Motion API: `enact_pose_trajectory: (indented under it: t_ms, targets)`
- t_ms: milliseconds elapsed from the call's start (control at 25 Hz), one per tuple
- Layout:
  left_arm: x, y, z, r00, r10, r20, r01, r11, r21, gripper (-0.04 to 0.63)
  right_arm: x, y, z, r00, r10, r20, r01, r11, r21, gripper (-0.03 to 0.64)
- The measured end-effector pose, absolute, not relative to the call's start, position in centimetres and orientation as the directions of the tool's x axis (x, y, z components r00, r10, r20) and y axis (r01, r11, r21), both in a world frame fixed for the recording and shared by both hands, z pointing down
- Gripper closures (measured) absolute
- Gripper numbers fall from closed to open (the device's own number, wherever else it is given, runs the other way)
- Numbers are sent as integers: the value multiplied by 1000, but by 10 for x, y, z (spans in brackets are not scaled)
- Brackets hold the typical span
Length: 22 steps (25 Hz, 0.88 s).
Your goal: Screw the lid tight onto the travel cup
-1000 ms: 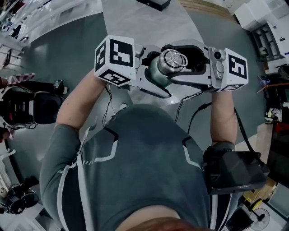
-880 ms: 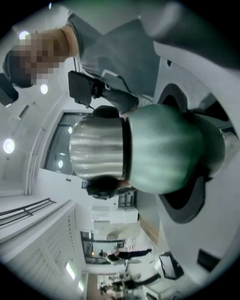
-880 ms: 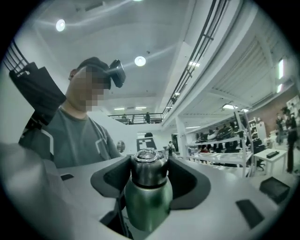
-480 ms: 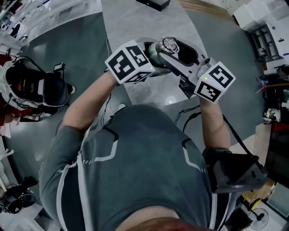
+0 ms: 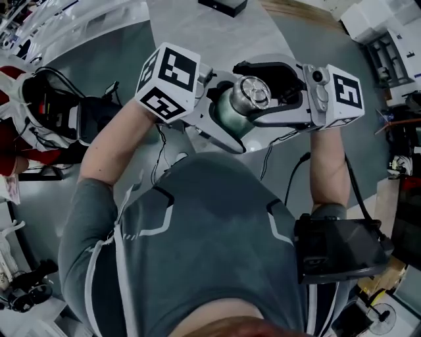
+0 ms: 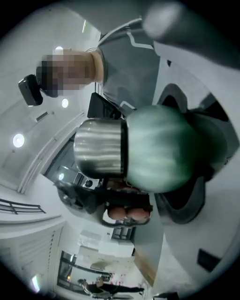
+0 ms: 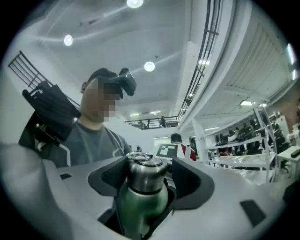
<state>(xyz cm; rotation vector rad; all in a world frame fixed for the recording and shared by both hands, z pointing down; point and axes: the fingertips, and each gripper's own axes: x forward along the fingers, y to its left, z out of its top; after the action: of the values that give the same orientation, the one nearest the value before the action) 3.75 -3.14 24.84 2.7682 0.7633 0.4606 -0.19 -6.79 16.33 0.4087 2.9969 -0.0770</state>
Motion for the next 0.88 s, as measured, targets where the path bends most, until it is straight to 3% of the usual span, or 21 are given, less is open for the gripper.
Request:
enact_pose_trajectory:
  t_ms: [120, 200, 440, 560, 680, 880]
  targets:
    - [43, -29, 253, 810, 531, 250, 454, -836, 307, 195, -1, -65, 165, -951, 287, -117, 296, 953, -64, 341]
    - [48, -42, 263, 842, 457, 287, 373, -877, 303, 195, 2, -76, 174, -971, 216, -104, 227, 969, -101, 341]
    - [55, -118, 313, 879, 46, 474, -76, -969, 235, 196, 14, -141, 219, -971, -239, 6, -235, 949, -212, 342]
    - [51, -147, 334, 842, -90, 532, -215, -961, 176, 196, 15, -166, 239, -911, -408, 66, -411, 876, -251, 342]
    - [52, -138, 336, 863, -30, 504, -151, -968, 202, 195, 13, -159, 241, -926, -371, 67, -376, 897, -230, 342]
    - [49, -76, 291, 898, 332, 290, 227, -913, 339, 195, 14, -107, 206, -998, 12, -62, 22, 986, -163, 308]
